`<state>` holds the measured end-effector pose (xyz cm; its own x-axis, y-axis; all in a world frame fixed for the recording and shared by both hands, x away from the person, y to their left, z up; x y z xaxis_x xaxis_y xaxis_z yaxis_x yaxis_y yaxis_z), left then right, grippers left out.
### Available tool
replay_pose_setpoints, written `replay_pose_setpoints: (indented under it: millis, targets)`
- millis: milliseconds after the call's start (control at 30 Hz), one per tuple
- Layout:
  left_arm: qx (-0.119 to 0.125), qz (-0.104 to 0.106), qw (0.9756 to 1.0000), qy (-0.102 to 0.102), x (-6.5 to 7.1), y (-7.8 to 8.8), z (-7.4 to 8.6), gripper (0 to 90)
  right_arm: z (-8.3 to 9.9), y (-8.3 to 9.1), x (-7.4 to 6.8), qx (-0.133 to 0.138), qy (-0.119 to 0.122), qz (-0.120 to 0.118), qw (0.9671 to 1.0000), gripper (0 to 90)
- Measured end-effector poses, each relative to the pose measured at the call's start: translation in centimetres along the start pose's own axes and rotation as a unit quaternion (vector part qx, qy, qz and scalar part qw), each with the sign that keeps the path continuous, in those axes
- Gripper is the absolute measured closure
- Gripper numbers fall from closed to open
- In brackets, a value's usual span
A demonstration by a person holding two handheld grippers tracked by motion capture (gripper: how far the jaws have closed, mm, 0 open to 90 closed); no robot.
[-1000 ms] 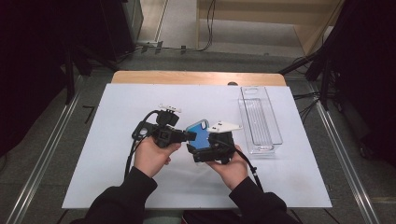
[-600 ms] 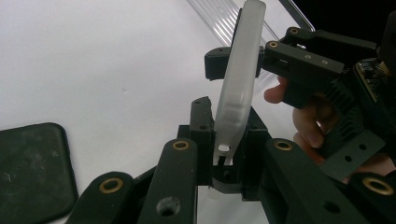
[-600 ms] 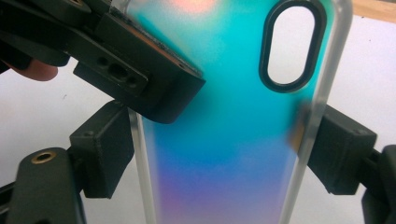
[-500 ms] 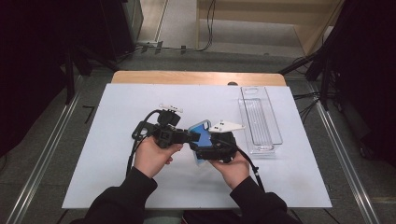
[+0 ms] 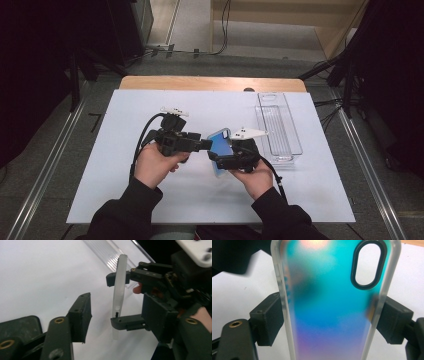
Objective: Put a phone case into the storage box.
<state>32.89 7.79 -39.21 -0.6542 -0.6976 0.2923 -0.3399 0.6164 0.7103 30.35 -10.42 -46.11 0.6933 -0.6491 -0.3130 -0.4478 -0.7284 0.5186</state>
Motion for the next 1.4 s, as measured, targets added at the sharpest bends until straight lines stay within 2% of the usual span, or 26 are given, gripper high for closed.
replay_pose_setpoints:
  millis: [33,67,133,200,233,333,400,467,500,533,567,667,767,867,1033,1133,1167,1200,1300,1400]
  targets:
    - [-0.003,0.012,0.9999,-0.004,-0.2,0.2,0.1,38.6,0.0,0.1,0.2,0.0,-0.001,-0.002,1.0,16.2]
    - [-0.005,0.014,0.9998,-0.01,-0.2,0.4,0.1,36.8,0.0,0.3,0.4,0.001,-0.002,-0.001,1.0,16.2]
    - [-0.001,0.013,0.9998,-0.015,-0.3,0.4,0.2,36.4,-0.1,0.6,0.7,0.004,-0.003,-0.008,1.0,16.2]
    - [-0.002,0.011,0.9994,-0.034,-0.6,0.5,0.5,34.7,-0.2,0.7,0.9,0.005,0.001,-0.008,1.0,16.2]
    - [-0.004,0.022,0.9988,-0.044,-0.8,0.4,0.8,33.7,-0.3,1.0,1.0,0.005,0.006,-0.015,0.9999,16.2]
    - [-0.002,0.04,0.998,-0.048,-1.2,0.1,1.3,33.6,-0.5,1.4,1.1,0.0,0.018,-0.025,0.9995,16.2]
    - [-0.004,0.04,0.9978,-0.052,-1.2,0.0,1.5,32.4,-0.6,1.6,1.2,-0.001,0.021,-0.032,0.9993,16.2]
    - [-0.003,0.032,0.9973,-0.066,-1.3,-0.1,1.9,32.1,-0.8,2.2,1.3,-0.003,0.025,-0.046,0.9986,16.2]
    - [-0.006,0.029,0.9965,-0.079,-1.3,-0.2,2.3,32.1,-0.9,2.4,1.3,-0.002,0.024,-0.054,0.9983,16.2]
    - [-0.006,0.029,0.9965,-0.079,-1.3,-0.2,2.3,32.1,-1.0,2.5,1.4,-0.001,0.029,-0.059,0.9978,16.2]
    - [-0.005,0.031,0.9956,-0.088,-1.5,-0.3,2.8,32.1,-1.0,2.6,1.4,-0.002,0.032,-0.063,0.9975,16.2]
    - [-0.007,0.028,0.9952,-0.093,-1.7,-0.5,3.3,32.0,-1.1,2.8,1.5,-0.005,0.042,-0.073,0.9964,16.2]
    - [-0.008,0.024,0.994,-0.106,-2.1,-0.8,4.4,32.0,-1.1,2.9,1.6,-0.008,0.043,-0.083,0.9956,16.2]
    - [-0.008,0.02,0.9941,-0.106,-2.4,-1.0,5.1,28.6,-1.0,3.1,1.7,-0.011,0.043,-0.09,0.9949,16.1]
    - [-0.012,0.012,0.9934,-0.113,-2.9,-1.1,6.7,28.5,-1.0,3.3,1.9,-0.015,0.044,-0.098,0.9941,16.2]
    - [-0.012,0.016,0.9935,-0.112,-3.2,-1.0,7.3,29.4,-1.0,3.4,1.9,-0.011,0.042,-0.105,0.9935,16.2]
    - [-0.009,0.024,0.9944,-0.102,-3.3,-1.1,7.7,29.5,-1.0,3.4,1.9,-0.011,0.041,-0.107,0.9933,16.2]
    - [-0.009,0.024,0.9944,-0.102,-3.3,-1.1,7.7,29.4,-1.0,3.4,1.9,-0.013,0.041,-0.11,0.993,16.2]
    - [-0.012,0.017,0.9938,-0.109,-3.4,-1.3,8.3,29.3,-1.1,3.6,2.0,-0.015,0.04,-0.113,0.9927,16.2]
    - [-0.02,0.015,0.9945,-0.102,-3.8,-1.2,9.2,29.2,-1.2,3.9,2.3,-0.019,0.031,-0.106,0.9937,16.2]
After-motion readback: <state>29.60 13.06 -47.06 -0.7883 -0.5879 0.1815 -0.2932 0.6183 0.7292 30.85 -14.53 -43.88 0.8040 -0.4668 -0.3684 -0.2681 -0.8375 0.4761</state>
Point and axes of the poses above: each handheld gripper's, and its own axes: y roughly backward along the jaws, z roughly out of its underside, x roughly to its right, the point moved 3 cm from there along -y, roughly forward along the jaws, and after that the axes turned 10 degrees about -z, right-handed, at the moved point
